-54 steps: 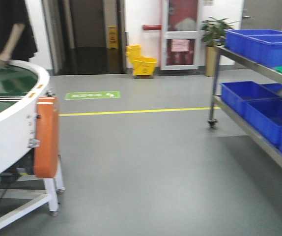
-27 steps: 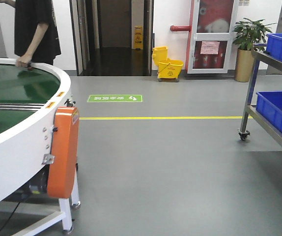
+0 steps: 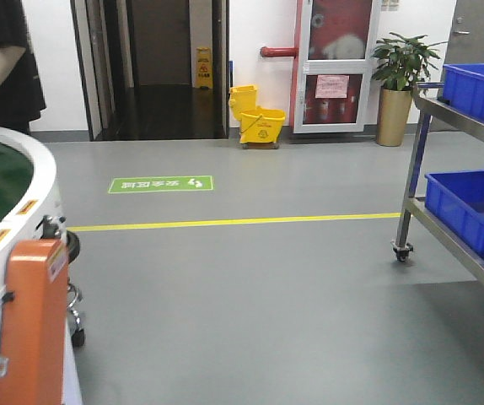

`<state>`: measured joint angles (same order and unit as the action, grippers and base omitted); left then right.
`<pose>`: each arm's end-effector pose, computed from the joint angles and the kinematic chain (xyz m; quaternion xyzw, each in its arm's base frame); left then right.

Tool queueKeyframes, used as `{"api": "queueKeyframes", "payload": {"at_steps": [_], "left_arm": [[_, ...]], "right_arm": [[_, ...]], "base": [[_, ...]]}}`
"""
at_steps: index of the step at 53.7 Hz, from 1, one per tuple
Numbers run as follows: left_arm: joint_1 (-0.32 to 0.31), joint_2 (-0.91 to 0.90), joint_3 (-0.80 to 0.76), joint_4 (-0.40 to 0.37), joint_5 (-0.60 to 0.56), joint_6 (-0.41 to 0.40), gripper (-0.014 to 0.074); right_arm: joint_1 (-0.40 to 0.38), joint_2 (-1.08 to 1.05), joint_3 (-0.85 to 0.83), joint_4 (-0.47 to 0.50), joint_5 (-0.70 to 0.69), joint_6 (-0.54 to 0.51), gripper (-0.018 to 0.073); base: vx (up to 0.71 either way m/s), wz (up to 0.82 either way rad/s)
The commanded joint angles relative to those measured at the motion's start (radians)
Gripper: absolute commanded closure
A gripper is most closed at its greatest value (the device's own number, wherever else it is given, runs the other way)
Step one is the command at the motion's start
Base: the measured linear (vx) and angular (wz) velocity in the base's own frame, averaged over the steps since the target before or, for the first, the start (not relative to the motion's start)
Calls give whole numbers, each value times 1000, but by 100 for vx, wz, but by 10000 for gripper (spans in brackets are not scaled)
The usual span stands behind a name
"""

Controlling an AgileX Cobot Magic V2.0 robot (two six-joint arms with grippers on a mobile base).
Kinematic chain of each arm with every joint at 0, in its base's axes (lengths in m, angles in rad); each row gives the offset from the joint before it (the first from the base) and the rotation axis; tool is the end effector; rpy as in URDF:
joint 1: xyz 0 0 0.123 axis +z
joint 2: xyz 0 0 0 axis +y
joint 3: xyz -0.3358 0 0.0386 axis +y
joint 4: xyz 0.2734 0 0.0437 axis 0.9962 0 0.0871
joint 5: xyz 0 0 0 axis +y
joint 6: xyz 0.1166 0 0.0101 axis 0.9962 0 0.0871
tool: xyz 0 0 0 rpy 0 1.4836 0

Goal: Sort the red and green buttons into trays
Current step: 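Drive the base to the green and red trays, holding both buttons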

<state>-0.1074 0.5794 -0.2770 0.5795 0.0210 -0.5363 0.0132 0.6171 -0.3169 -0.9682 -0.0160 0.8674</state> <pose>0.1274 -0.0123 0.2724 0.0554 0.7825 -0.0154 0.6200 0.1371 0.0033 0.2859 -0.0483 0.7739 -0.0225 0.6311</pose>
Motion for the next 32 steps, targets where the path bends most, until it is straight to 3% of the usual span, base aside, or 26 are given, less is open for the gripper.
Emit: {"api": "queueKeyframes", "payload": {"at_steps": [1,32], "left_arm": [[-4,2,-29,-9,-73,-8,596],[-4,2,-29,-9,-74,-8,596]], "right_arm": [[-5,-2,-32,-6,-48,4,567],[-5,-2,-32,-6,-48,4,567]], "base": [[60,-9],[61,-5]]}}
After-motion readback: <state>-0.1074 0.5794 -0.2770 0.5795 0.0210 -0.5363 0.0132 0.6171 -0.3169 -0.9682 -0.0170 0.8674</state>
